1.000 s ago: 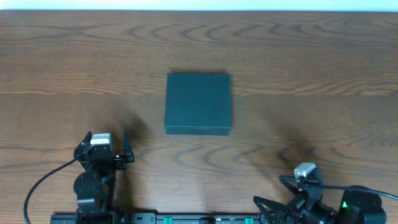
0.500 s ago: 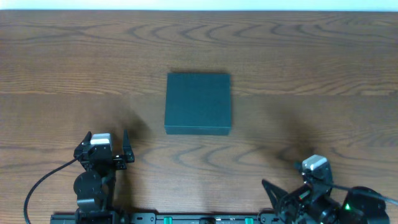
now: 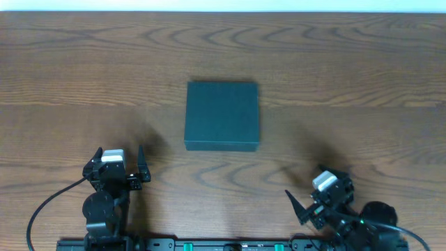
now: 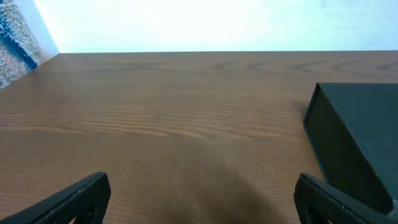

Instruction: Pack container

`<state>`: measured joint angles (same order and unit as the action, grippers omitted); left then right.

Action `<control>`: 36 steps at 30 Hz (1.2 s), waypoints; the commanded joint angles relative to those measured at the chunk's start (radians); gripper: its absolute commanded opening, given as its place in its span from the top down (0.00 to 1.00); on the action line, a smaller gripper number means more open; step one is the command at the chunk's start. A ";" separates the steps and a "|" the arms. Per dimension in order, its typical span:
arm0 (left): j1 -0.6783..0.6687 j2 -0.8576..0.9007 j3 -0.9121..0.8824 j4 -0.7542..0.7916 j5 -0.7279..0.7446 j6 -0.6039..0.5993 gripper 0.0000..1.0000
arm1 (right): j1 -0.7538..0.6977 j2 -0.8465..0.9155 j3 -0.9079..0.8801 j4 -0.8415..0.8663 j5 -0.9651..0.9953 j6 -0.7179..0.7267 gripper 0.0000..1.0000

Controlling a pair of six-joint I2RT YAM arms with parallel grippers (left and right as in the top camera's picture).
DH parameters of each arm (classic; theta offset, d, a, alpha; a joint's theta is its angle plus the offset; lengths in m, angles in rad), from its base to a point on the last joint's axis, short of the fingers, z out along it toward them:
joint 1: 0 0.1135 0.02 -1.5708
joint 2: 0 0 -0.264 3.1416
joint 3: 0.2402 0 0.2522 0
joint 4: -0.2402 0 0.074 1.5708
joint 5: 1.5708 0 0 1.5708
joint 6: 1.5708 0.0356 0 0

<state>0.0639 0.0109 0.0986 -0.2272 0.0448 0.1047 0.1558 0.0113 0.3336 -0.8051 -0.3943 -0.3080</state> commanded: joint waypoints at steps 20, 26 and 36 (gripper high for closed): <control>0.001 -0.006 -0.029 -0.005 0.000 -0.008 0.05 | 0.016 -0.006 -0.158 0.024 0.048 -0.029 0.01; 0.001 -0.006 -0.029 -0.005 0.000 -0.008 0.05 | 0.016 -0.006 -0.158 0.024 0.048 -0.029 0.01; 0.001 -0.006 -0.029 -0.005 0.000 -0.008 0.05 | 0.016 -0.006 -0.158 0.024 0.048 -0.029 0.01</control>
<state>0.0639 0.0109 0.0986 -0.2272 0.0452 0.1051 0.1558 0.0113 0.1799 -0.7826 -0.3573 -0.3256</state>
